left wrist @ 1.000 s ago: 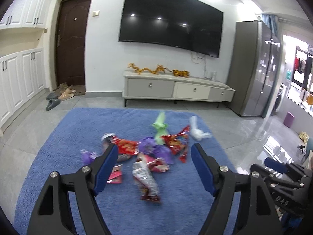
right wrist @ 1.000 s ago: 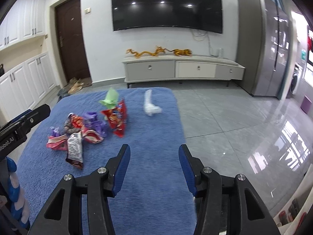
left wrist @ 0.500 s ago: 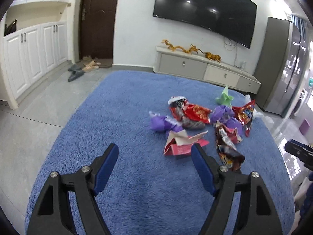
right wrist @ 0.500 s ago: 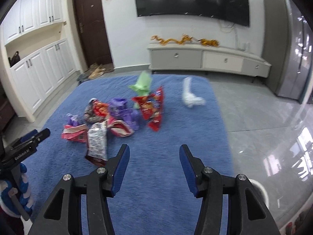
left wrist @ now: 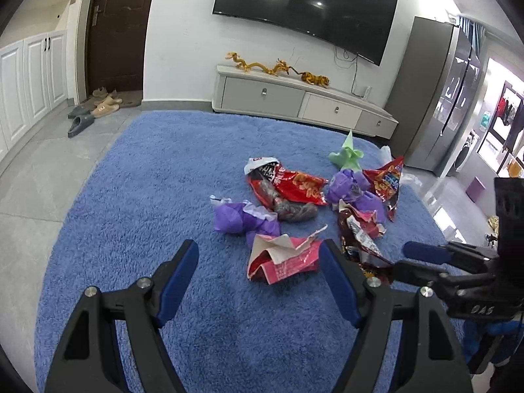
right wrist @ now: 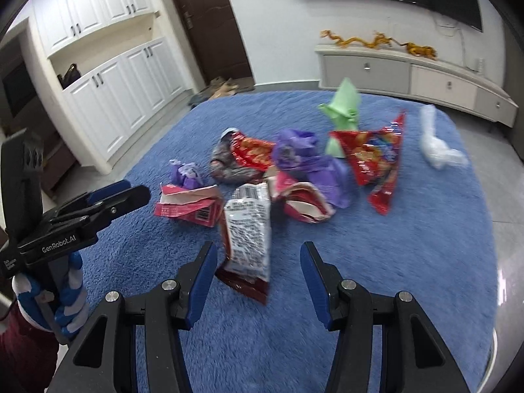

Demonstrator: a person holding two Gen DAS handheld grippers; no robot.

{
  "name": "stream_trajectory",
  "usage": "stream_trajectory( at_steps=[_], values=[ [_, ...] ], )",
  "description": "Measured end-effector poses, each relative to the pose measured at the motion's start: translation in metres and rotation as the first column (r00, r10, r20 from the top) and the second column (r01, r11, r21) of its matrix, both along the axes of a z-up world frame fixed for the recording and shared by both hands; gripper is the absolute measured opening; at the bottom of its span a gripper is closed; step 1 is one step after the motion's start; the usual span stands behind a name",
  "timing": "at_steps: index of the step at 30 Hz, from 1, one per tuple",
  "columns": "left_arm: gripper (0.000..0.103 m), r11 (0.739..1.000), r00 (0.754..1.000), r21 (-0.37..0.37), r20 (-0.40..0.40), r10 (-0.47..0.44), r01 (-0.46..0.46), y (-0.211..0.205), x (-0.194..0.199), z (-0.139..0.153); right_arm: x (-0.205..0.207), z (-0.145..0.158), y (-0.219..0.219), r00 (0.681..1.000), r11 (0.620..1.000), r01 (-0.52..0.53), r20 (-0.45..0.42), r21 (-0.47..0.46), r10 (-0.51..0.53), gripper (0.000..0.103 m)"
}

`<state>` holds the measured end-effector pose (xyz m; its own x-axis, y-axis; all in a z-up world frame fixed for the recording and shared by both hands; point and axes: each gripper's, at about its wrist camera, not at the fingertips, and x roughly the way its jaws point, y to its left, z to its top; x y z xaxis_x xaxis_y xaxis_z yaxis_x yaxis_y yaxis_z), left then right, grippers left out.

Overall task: Collect trash
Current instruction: 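Grasp the white printed snack bag with the right tool while the left grasps pink paper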

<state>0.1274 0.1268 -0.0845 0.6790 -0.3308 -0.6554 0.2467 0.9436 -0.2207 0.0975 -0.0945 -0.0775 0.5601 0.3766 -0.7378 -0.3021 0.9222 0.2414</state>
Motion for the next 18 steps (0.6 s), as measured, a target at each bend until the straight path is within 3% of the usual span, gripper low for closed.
stream_trajectory(
  at_steps=[6,10,14,18],
  values=[
    [0.074,0.998,0.998,-0.056,-0.066,0.000,-0.004,0.000,0.016,-0.013,0.016,-0.020,0.014,0.999,0.999,-0.036,-0.034,-0.008,0.036,0.050],
    [0.075,0.993,0.994,-0.119,-0.112,-0.002,-0.011,-0.002,0.030,-0.020,0.015,-0.029,0.011,0.997,0.998,-0.052,-0.057,0.022,0.053,0.033],
    [0.075,0.981,0.986,-0.188,-0.168,0.009,-0.041,0.000,0.041,-0.028,0.001,-0.026,0.000,0.997,0.998,-0.062,-0.044,0.013,0.062,0.033],
    [0.075,0.978,0.979,-0.196,-0.200,0.032,-0.071,-0.004,0.046,-0.037,-0.014,-0.024,-0.018,0.998,0.999,-0.034,-0.046,0.030,0.035,0.032]
  ],
)
